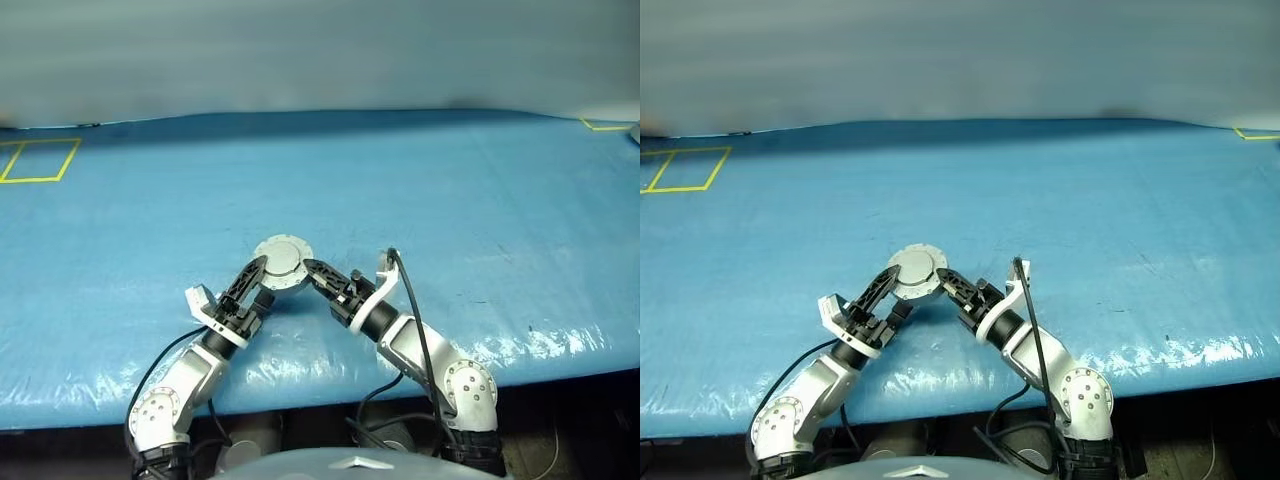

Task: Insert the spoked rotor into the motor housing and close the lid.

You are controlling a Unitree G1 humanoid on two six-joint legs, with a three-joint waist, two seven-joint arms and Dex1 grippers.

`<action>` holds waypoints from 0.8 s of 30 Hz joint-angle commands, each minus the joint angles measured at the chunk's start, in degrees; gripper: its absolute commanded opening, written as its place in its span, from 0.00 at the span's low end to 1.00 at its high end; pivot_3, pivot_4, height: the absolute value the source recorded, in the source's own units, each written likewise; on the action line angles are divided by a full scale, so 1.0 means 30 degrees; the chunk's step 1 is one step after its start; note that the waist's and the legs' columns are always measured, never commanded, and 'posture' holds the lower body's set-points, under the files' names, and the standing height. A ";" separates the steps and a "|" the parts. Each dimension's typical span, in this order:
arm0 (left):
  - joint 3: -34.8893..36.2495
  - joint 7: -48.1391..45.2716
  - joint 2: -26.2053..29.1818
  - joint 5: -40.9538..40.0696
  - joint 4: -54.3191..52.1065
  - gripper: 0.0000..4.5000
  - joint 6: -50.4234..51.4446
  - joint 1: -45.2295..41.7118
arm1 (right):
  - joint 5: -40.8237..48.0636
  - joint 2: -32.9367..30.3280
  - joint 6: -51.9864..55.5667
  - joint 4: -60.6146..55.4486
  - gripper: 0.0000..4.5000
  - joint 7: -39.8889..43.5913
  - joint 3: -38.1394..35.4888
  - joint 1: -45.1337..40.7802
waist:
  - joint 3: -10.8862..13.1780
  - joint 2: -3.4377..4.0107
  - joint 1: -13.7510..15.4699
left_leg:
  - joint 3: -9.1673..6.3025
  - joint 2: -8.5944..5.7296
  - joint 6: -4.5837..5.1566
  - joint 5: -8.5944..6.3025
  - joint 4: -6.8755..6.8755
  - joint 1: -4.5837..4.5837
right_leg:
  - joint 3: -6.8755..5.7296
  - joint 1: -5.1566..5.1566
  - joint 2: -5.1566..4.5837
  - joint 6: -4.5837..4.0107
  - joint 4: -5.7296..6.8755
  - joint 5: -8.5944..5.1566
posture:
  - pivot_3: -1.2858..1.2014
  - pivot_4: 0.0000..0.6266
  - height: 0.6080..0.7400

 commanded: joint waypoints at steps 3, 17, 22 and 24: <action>0.0260 -0.1098 0.0479 0.0195 0.0643 1.00 0.0386 -0.0115 | 0.1027 -0.0020 -0.0254 -0.1100 0.26 0.0441 0.0231 -0.0335 | 0.0000 0.0000 -0.0014 | 0.0003 0.0000 0.0000 0.0032 0.0005 0.0002 | 0.0005 0.0004 -0.0002 0.0005 0.0000 0.0027 | 0.52 0.24 1.00; -0.0230 -0.0393 0.0692 0.0268 0.0027 0.52 0.1301 -0.0129 | 0.0996 -0.0368 -0.0174 -0.0810 0.26 0.0532 0.0784 -0.0381 | 0.0000 0.0000 -0.0016 | 0.0003 -0.0005 0.0003 0.0037 0.0003 -0.0010 | 0.0014 -0.0013 -0.0015 0.0015 -0.0008 0.0040 | 0.52 0.24 1.00; -0.0623 0.0115 0.0473 0.0077 -0.0702 0.52 0.1446 -0.0020 | 0.0856 -0.0457 -0.0126 -0.0823 0.26 0.0665 0.0867 -0.0399 | 0.0001 -0.0001 -0.0018 | 0.0003 -0.0004 0.0003 0.0037 0.0004 -0.0017 | 0.0012 -0.0012 -0.0021 0.0016 -0.0012 0.0041 | 0.52 0.24 1.00; -0.0681 0.0362 0.0312 0.0108 -0.0996 0.52 0.1286 0.0067 | 0.0143 -0.0531 -0.0284 -0.0975 0.26 0.0962 0.0872 -0.0434 | 0.0001 -0.0002 -0.0014 | 0.0003 -0.0006 0.0003 0.0037 0.0004 -0.0021 | 0.0013 -0.0015 -0.0021 0.0016 -0.0014 0.0042 | 0.52 0.24 1.00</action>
